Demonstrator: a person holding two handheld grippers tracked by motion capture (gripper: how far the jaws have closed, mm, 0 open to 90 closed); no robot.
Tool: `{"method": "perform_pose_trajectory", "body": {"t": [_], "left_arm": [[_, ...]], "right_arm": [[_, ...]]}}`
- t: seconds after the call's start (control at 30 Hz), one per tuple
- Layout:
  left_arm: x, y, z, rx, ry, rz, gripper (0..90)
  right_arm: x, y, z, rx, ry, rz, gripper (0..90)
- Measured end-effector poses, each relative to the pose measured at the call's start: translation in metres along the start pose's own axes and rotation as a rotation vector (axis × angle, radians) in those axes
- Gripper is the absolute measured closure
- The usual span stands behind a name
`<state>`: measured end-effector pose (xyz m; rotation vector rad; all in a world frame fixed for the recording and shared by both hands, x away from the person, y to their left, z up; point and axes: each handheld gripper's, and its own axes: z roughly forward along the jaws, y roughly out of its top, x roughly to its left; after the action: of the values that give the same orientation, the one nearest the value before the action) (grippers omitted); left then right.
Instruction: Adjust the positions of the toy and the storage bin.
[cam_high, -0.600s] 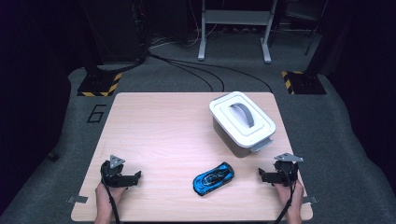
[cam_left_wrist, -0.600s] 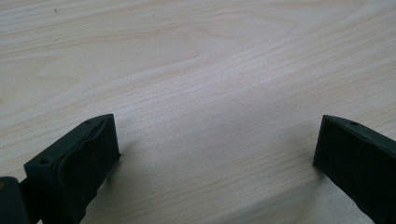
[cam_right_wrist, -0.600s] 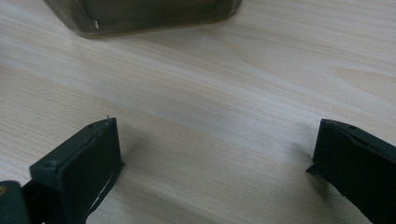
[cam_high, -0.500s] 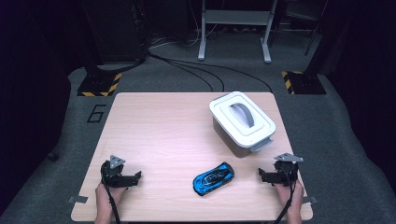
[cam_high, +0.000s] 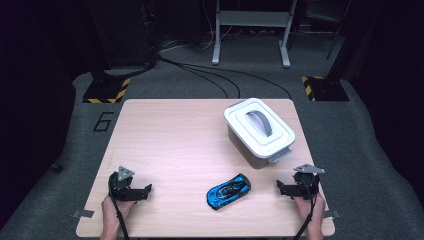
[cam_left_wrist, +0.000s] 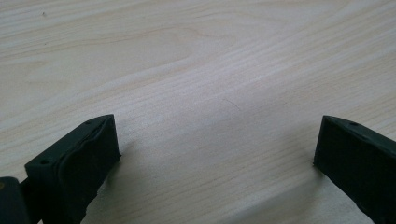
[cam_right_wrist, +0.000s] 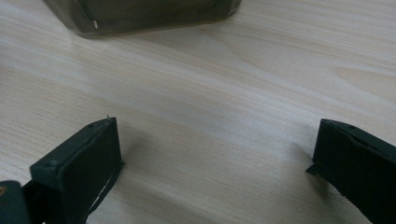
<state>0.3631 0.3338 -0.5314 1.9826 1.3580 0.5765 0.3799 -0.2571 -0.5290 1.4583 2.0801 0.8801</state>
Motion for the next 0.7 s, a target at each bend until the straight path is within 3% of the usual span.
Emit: {"method": "perform_pose_trajectory", "body": {"t": [0.13, 0.3, 0.7], "left_arm": [[0.005, -0.001, -0.004, -0.014, -0.009, -0.023, 0.0], [0.004, 0.003, -0.012, -0.025, -0.020, -0.006, 0.0], [-0.021, 0.029, -0.027, -0.082, -0.073, 0.061, 0.0]], "right_arm": [[0.000, 0.000, 0.000, 0.001, -0.002, 0.010, 0.3], [0.000, 0.000, 0.000, 0.001, -0.005, 0.014, 0.4], [0.000, 0.000, 0.000, 0.001, -0.009, 0.016, 0.4]]}}
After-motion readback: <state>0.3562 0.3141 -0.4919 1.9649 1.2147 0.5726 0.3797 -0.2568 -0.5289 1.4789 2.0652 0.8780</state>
